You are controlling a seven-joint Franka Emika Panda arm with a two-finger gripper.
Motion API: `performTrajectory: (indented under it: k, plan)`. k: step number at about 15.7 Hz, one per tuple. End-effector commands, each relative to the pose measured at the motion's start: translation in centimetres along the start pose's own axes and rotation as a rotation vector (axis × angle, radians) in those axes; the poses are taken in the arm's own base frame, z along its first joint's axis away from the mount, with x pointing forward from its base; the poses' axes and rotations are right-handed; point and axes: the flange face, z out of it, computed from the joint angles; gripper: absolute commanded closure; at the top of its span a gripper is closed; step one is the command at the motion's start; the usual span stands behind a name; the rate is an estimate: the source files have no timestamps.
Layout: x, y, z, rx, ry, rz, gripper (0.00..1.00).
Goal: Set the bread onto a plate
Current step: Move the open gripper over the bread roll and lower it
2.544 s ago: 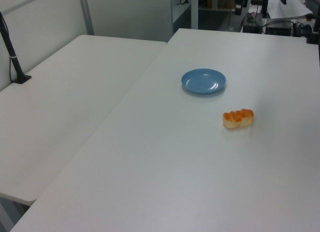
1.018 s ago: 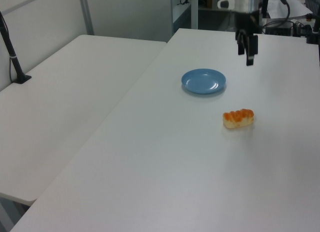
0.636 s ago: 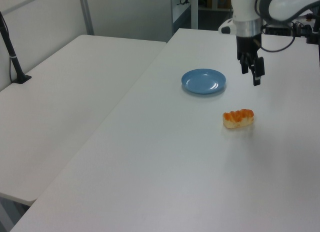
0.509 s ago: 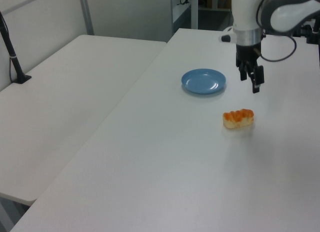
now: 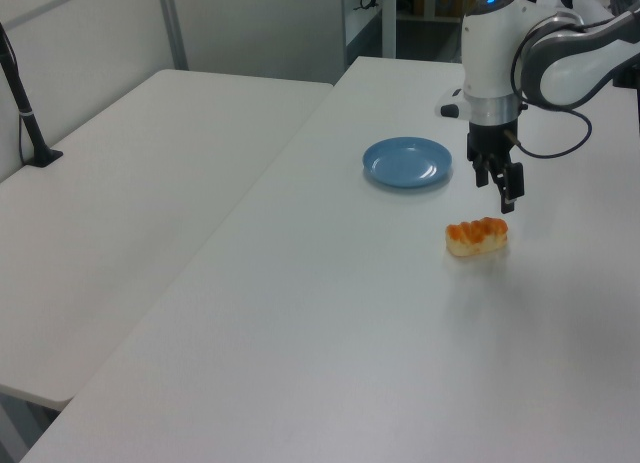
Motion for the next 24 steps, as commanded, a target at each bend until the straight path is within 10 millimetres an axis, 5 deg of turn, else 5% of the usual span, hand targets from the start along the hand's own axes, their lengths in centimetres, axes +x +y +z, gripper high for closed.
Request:
performTrajectory:
  k: [1,15,19,24]
  plan:
    - [1.1,0.7,2.3,-0.013,0.036,0.008,0.01]
    - [1.0,-0.2,5.9,-0.011,0.069,-0.009,0.02]
    - [1.2,-0.2,6.2,-0.015,0.068,-0.005,0.23]
    - [1.9,-0.8,7.1,-0.015,0.068,-0.019,0.22]
